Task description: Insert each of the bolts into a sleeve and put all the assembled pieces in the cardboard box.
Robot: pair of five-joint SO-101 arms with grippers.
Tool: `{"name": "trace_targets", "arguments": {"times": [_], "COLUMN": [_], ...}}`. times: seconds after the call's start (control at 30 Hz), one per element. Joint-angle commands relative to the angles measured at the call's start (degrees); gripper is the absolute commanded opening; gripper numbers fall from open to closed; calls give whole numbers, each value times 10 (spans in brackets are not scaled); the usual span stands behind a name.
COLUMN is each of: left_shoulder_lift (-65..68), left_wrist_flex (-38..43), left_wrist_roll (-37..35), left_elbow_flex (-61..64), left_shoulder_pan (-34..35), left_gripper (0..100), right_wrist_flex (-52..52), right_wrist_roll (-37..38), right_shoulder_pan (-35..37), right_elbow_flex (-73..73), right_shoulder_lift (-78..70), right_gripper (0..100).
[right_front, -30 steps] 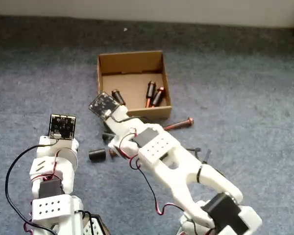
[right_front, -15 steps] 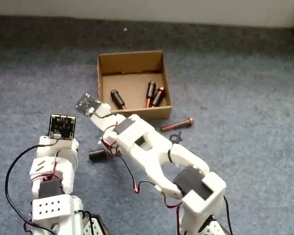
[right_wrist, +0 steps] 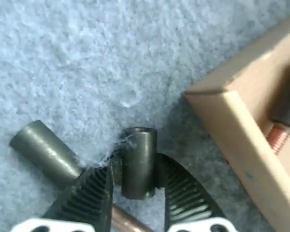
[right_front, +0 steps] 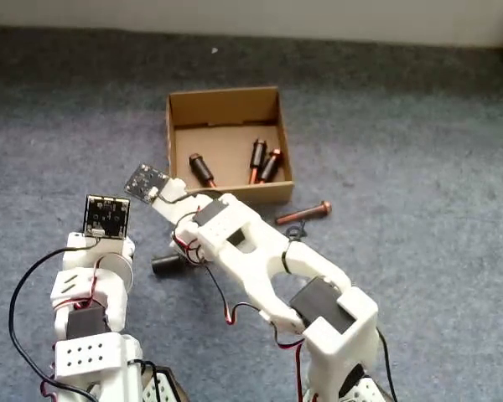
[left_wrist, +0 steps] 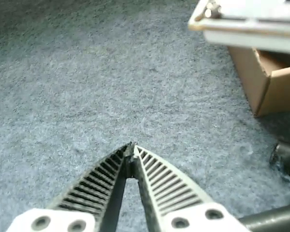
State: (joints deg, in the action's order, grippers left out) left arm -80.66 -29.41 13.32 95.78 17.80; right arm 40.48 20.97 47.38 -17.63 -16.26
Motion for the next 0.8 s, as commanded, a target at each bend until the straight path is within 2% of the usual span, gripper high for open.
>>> {"name": "trace_targets", "arguments": {"times": [0.0,0.23,0.53,0.77], "left_shoulder_lift": [-5,-5,-5,-5], "left_wrist_flex": [11,11,11,11], "left_wrist_roll": [1,1,1,1], "left_elbow_flex": [-10,-10,-9,-9], "left_shoulder_pan": [0,0,0,0], "left_gripper": [10,10,10,10], "right_wrist_flex": [41,117,238,250], "right_wrist_roll": [-25,-40,-40,-37], "right_shoulder_pan": [-19,-22,-32,-77], "right_elbow_flex": [17,10,-101,-201], "right_shoulder_lift": [55,176,258,308], "right_gripper": [5,5,5,5]}}
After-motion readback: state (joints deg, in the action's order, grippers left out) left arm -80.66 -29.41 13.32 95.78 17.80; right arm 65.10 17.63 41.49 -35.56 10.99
